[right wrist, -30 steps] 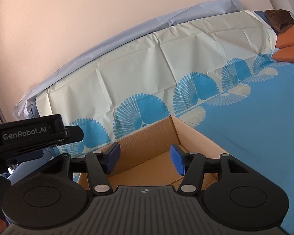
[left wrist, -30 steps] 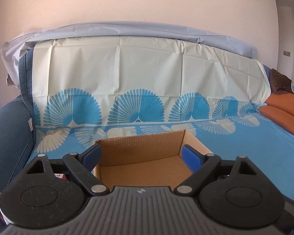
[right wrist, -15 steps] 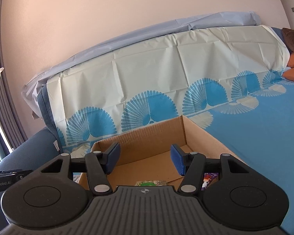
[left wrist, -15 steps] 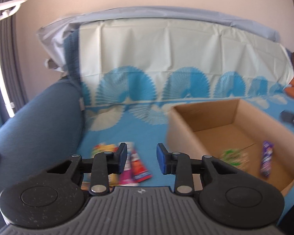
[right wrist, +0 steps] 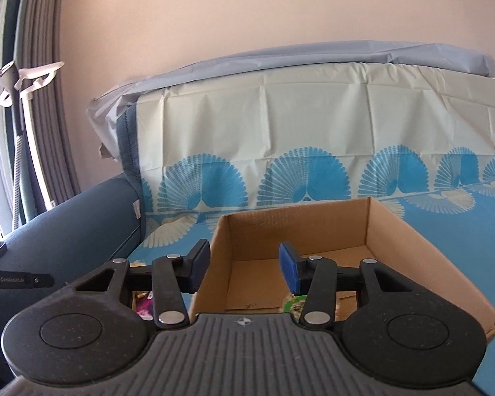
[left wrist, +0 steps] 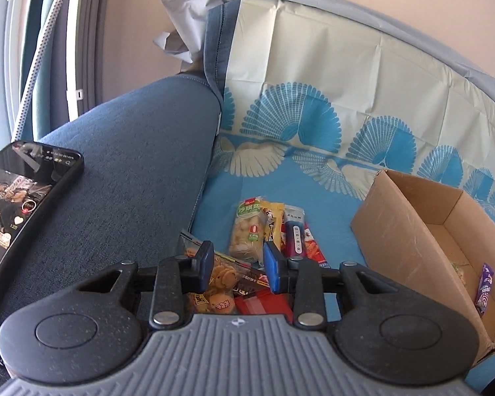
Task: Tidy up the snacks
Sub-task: 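Move both open tools back toward the snack pile, then grasp the red wrapped bar with the right tool while the left tool grasps the clear cookie bag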
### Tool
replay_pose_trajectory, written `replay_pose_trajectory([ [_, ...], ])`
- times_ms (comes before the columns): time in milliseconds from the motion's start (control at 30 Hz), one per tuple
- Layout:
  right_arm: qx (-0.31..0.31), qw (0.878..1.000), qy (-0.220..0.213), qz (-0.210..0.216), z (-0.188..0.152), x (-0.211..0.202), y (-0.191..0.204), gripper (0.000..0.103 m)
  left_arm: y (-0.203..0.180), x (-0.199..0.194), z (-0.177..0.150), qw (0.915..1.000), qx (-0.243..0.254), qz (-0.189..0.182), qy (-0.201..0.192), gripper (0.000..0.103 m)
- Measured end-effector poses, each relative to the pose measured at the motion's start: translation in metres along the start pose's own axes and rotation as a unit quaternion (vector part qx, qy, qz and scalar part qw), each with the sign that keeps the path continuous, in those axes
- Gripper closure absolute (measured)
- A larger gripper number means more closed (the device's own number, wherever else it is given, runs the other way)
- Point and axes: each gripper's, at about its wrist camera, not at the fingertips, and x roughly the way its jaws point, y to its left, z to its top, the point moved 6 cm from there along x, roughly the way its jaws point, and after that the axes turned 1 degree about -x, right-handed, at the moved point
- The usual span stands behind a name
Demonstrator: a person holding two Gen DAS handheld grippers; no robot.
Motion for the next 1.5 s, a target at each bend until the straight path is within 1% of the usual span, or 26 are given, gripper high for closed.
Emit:
replay_pose_trajectory([
  [33, -0.009, 1.000, 0.003, 0.007, -0.002, 0.002, 0.008, 0.058, 0.000, 0.002, 0.000, 1.0000, 0.001, 0.000, 0.003, 0.067],
  [100, -0.025, 0.999, 0.009, 0.023, -0.005, 0.006, 0.023, 0.064, 0.001, 0.005, 0.000, 1.0000, 0.000, -0.001, 0.008, 0.067],
  [200, -0.044, 0.998, 0.019, 0.048, -0.012, 0.012, 0.044, 0.067, 0.003, 0.008, -0.001, 0.9999, -0.004, -0.002, 0.014, 0.067],
  [467, -0.098, 0.987, 0.042, 0.120, -0.035, 0.024, 0.094, 0.069, 0.013, 0.014, 0.001, 0.9995, -0.027, -0.004, 0.012, 0.067],
  [533, -0.116, 0.983, 0.053, 0.134, -0.044, 0.031, 0.107, 0.069, 0.015, 0.014, 0.002, 0.9993, -0.035, -0.004, 0.011, 0.067],
  [700, -0.138, 0.974, 0.082, 0.162, -0.063, 0.055, 0.132, 0.069, 0.015, 0.014, 0.003, 0.9992, -0.039, 0.000, 0.007, 0.067],
  [833, -0.140, 0.969, 0.114, 0.167, -0.079, 0.078, 0.144, 0.068, 0.014, 0.017, 0.003, 0.9994, -0.033, 0.005, 0.009, 0.067],
  [933, -0.136, 0.966, 0.144, 0.168, -0.091, 0.098, 0.152, 0.060, 0.012, 0.019, 0.002, 0.9996, -0.024, 0.010, 0.015, 0.067],
  [1000, -0.133, 0.963, 0.160, 0.168, -0.098, 0.110, 0.157, 0.051, 0.010, 0.023, 0.001, 0.9996, -0.016, 0.013, 0.022, 0.067],
  [1067, -0.128, 0.962, 0.169, 0.171, -0.103, 0.119, 0.163, 0.047, 0.008, 0.026, 0.001, 0.9994, -0.007, 0.018, 0.029, 0.066],
  [1167, -0.135, 0.958, 0.185, 0.174, -0.110, 0.129, 0.172, 0.036, 0.006, 0.032, -0.001, 0.9990, 0.002, 0.026, 0.036, 0.066],
  [1200, -0.140, 0.956, 0.189, 0.174, -0.113, 0.132, 0.175, 0.035, 0.005, 0.033, -0.001, 0.9988, 0.005, 0.029, 0.038, 0.066],
  [1267, -0.154, 0.954, 0.198, 0.166, -0.119, 0.140, 0.179, 0.035, 0.004, 0.036, -0.003, 0.9985, 0.010, 0.033, 0.044, 0.066],
  [1333, -0.154, 0.951, 0.214, 0.161, -0.124, 0.146, 0.179, 0.035, 0.003, 0.040, -0.004, 0.9978, 0.018, 0.038, 0.051, 0.066],
  [1367, -0.154, 0.949, 0.222, 0.159, -0.127, 0.149, 0.179, 0.037, 0.002, 0.043, -0.005, 0.9973, 0.023, 0.041, 0.058, 0.065],
  [1400, -0.154, 0.948, 0.230, 0.158, -0.129, 0.150, 0.178, 0.046, 0.000, 0.046, -0.007, 0.9965, 0.029, 0.044, 0.065, 0.063],
  [1467, -0.154, 0.948, 0.230, 0.156, -0.128, 0.149, 0.176, 0.052, -0.006, 0.054, -0.011, 0.9941, 0.050, 0.056, 0.079, 0.055],
  [1500, -0.155, 0.949, 0.228, 0.155, -0.126, 0.147, 0.175, 0.054, -0.010, 0.057, -0.013, 0.9923, 0.063, 0.065, 0.085, 0.053],
])
